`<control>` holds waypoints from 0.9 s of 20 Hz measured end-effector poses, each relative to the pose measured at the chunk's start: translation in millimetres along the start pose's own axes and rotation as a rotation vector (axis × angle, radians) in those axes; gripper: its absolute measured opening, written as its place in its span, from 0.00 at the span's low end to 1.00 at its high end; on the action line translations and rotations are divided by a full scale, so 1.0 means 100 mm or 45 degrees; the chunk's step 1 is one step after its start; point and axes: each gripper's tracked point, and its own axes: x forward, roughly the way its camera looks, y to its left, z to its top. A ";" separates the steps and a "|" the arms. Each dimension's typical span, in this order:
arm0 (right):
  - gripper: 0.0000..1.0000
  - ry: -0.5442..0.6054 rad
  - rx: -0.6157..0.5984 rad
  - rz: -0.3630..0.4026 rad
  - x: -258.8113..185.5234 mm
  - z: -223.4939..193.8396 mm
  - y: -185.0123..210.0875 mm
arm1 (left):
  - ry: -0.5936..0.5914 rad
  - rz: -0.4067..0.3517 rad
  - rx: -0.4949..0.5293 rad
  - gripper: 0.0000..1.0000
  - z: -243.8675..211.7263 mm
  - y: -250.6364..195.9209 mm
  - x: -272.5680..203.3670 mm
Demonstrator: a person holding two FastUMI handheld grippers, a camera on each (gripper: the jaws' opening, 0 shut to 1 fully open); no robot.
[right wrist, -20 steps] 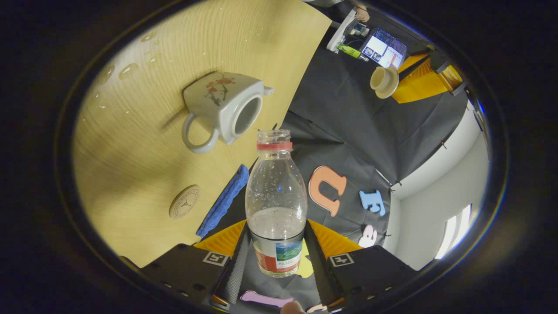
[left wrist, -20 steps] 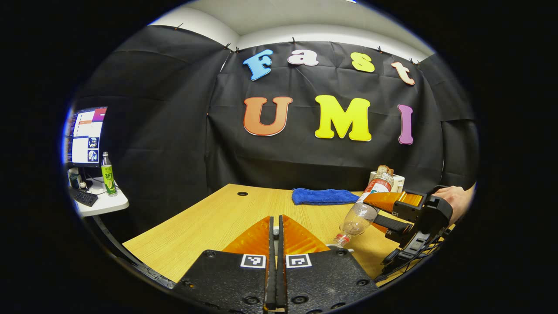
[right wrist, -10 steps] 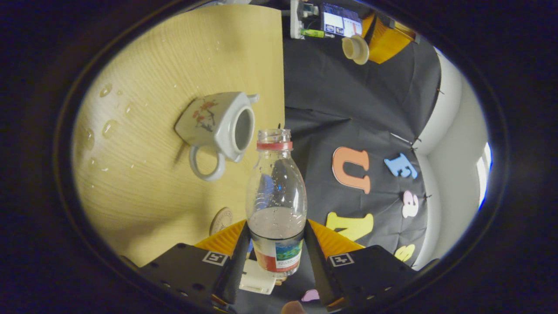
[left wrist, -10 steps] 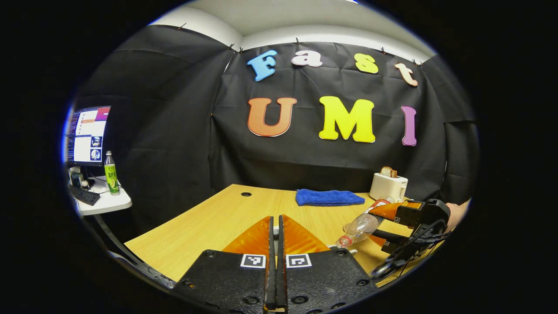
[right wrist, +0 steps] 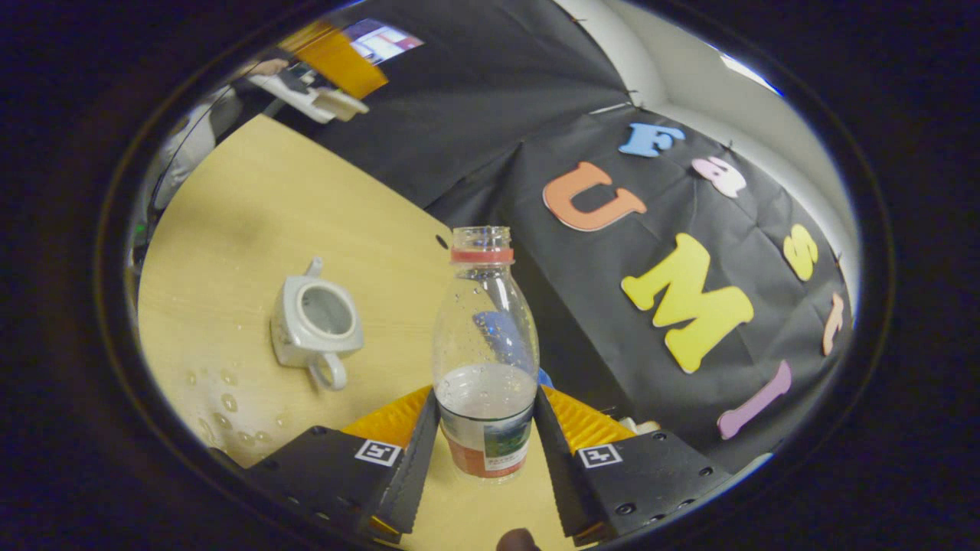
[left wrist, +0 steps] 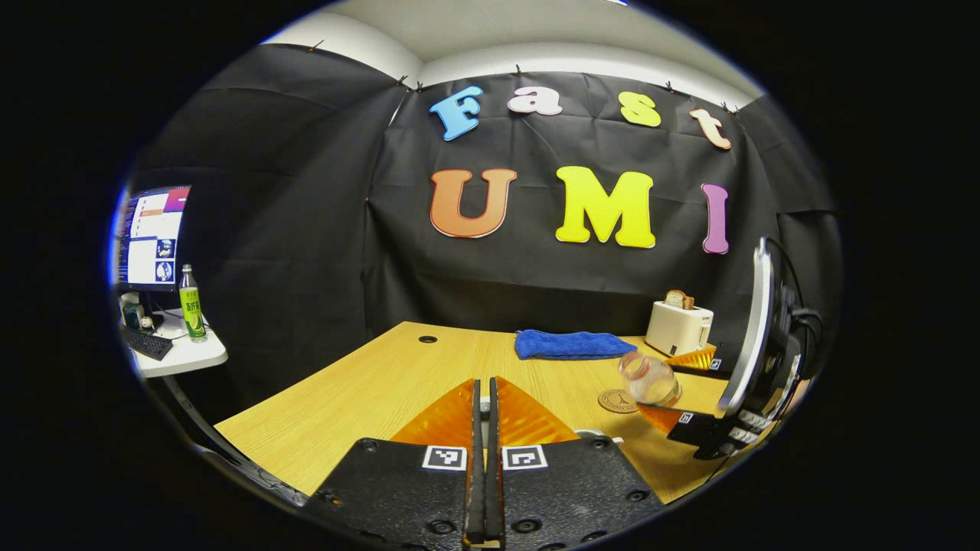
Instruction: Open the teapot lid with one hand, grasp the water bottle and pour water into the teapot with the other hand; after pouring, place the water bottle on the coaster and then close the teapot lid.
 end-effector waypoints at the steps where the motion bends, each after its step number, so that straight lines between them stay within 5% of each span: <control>1: 0.70 -0.011 0.130 -0.001 0.01 0.02 -0.07 | 0.001 -0.007 0.002 0.03 0.00 -0.02 0.01; 4: 0.69 -0.059 0.515 0.010 0.04 0.09 -0.31 | 0.008 -0.023 0.012 0.03 -0.02 -0.09 0.01; 9: 0.70 -0.123 0.887 -0.044 0.27 0.05 -0.78 | 0.010 -0.028 0.009 0.03 -0.02 -0.10 0.02; 18: 0.69 -0.020 1.025 -0.048 0.91 -0.37 -0.69 | 0.016 -0.009 0.012 0.03 -0.03 -0.03 0.02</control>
